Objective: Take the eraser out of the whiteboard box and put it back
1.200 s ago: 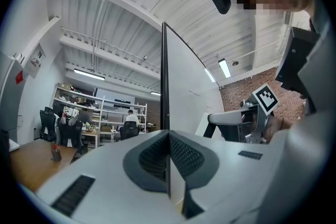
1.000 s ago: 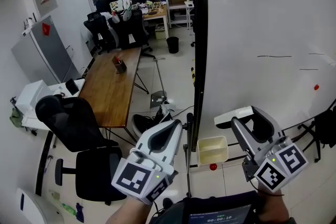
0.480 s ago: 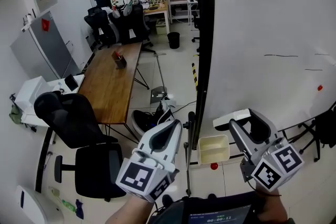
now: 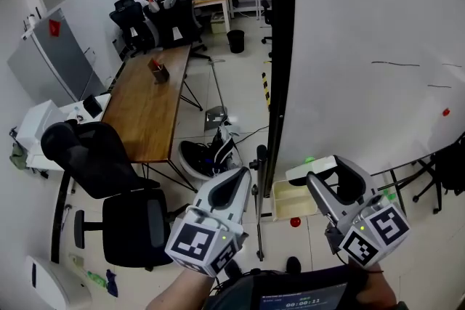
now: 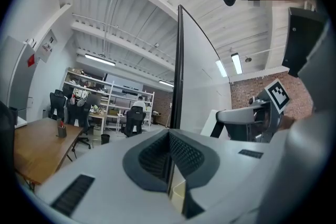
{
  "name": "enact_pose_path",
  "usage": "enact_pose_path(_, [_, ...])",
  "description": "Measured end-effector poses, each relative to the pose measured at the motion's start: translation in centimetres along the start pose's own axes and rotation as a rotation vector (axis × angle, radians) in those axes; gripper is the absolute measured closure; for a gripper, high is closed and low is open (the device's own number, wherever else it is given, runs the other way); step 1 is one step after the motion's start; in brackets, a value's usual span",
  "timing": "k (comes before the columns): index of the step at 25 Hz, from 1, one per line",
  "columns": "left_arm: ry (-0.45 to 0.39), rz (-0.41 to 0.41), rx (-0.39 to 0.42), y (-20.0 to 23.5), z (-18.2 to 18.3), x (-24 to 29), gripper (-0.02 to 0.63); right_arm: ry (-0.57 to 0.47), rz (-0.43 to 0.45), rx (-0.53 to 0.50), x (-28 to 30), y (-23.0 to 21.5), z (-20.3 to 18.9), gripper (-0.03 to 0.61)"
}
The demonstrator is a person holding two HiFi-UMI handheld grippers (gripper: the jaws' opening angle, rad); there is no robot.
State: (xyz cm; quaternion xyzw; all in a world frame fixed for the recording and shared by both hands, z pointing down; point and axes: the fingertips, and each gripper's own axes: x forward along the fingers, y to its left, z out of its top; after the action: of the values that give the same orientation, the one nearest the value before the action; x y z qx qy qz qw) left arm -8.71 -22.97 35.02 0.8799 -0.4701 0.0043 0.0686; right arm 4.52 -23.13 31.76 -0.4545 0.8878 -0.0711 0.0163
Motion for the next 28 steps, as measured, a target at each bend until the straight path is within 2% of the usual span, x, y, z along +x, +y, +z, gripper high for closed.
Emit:
enact_pose_path(4, [0.031, -0.005, -0.010, -0.5, -1.1, -0.2, 0.584, 0.036, -0.007, 0.009, -0.3, 0.1, -2.1, 0.313])
enact_pose_path(9, [0.000, -0.017, -0.007, -0.5, -2.6, 0.2, 0.584, 0.089, -0.032, 0.001, -0.2, -0.3, -5.1, 0.313])
enact_pose_path(20, [0.070, -0.024, -0.042, -0.5, -7.7, 1.7, 0.583, 0.116, -0.119, -0.005, 1.2, -2.7, -10.1, 0.313])
enact_pose_path(28, [0.094, -0.038, -0.046, -0.3, -9.8, 2.3, 0.583, 0.183, -0.130, -0.018, 2.4, -3.4, -13.5, 0.313])
